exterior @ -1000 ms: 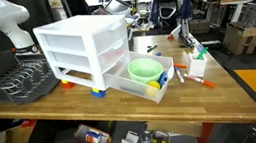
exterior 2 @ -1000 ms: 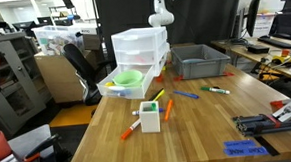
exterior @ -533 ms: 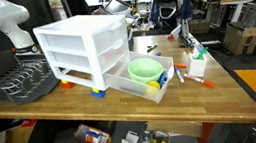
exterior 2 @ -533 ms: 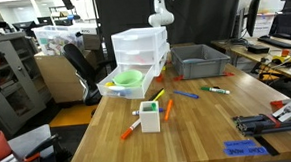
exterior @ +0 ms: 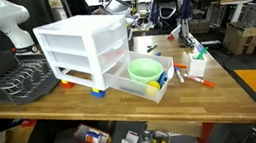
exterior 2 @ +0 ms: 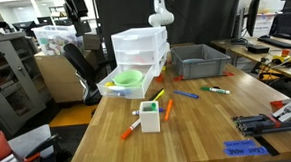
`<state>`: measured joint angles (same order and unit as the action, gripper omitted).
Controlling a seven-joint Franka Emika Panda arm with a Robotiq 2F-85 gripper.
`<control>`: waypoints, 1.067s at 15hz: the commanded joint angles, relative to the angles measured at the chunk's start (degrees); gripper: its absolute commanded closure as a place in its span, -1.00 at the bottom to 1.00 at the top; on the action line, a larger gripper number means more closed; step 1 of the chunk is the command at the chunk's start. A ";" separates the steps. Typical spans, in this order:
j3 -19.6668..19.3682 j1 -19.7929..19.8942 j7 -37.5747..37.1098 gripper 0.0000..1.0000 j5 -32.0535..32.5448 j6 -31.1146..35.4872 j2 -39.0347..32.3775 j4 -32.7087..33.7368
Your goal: Move the pen holder backwards
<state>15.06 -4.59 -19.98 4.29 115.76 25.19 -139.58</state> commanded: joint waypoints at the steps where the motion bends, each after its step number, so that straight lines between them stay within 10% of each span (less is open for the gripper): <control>1: -1.35 0.61 -7.07 -1.00 -3.04 -0.18 -0.40 -2.99; 16: -2.77 3.82 -14.78 -1.00 -0.44 9.63 -3.91 -8.01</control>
<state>12.98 -2.79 -30.78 3.37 118.93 22.36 -145.07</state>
